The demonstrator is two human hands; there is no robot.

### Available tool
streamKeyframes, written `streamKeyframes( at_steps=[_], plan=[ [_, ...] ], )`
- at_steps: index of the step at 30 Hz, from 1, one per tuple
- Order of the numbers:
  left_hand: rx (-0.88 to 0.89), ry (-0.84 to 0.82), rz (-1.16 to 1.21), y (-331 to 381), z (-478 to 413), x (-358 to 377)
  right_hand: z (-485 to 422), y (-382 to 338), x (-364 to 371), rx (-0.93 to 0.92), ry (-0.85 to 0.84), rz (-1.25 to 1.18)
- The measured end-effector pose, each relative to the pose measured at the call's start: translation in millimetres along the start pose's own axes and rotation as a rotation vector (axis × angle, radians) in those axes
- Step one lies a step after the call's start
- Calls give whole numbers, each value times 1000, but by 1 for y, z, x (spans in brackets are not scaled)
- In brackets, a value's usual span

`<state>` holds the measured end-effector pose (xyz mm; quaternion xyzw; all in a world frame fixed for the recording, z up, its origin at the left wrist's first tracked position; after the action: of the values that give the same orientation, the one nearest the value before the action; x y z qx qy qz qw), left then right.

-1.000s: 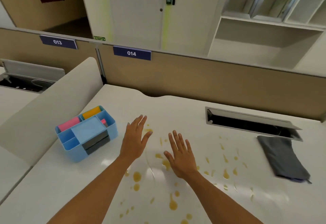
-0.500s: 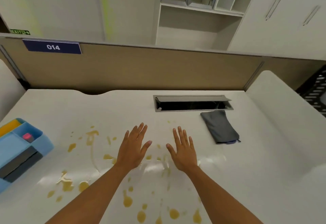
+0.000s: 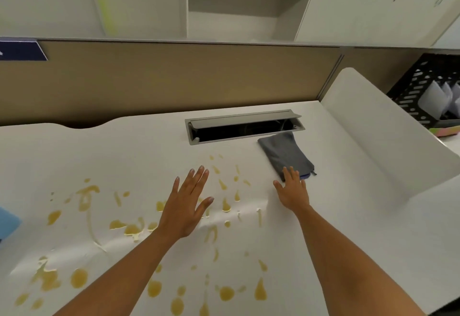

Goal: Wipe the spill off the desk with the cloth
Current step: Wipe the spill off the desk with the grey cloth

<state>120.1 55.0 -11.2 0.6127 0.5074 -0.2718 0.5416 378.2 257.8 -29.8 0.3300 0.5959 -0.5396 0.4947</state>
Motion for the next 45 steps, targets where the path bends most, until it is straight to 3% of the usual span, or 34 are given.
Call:
streamKeyframes(
  at_steps=[6, 13, 20, 32, 37, 42, 45],
  plan=[
    [2, 63, 11, 15, -2, 2, -41, -2, -8, 54, 73, -61],
    [-15, 42, 29, 26, 6, 7, -47, 3, 0, 31, 238, 32],
    [15, 10, 39, 42, 23, 8, -4, -10, 7, -5, 156, 245],
    [-21, -10, 81, 65, 55, -3, 190, -8, 21, 81, -68, 235],
    [-50, 6, 98, 76, 72, -6, 201, 3, 1, 78, -82, -31],
    [-95, 19, 85, 84, 88, -8, 170, 20, -19, -1, 142, -322],
    [-126, 44, 76, 91, 96, -8, 152, 17, -3, -116, 75, -380]
  ],
)
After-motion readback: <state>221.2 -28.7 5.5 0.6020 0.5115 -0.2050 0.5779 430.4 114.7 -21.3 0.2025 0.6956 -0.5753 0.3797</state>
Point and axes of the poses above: each hand's wrist, its own z-axis away from the middle knuckle, its own x-axis out of the palm, y = z × x, the point moved 2 cm from there along -z, towards the middle knuckle, and after that the axes turned 8 degrees about y, right-handed, at the moved point
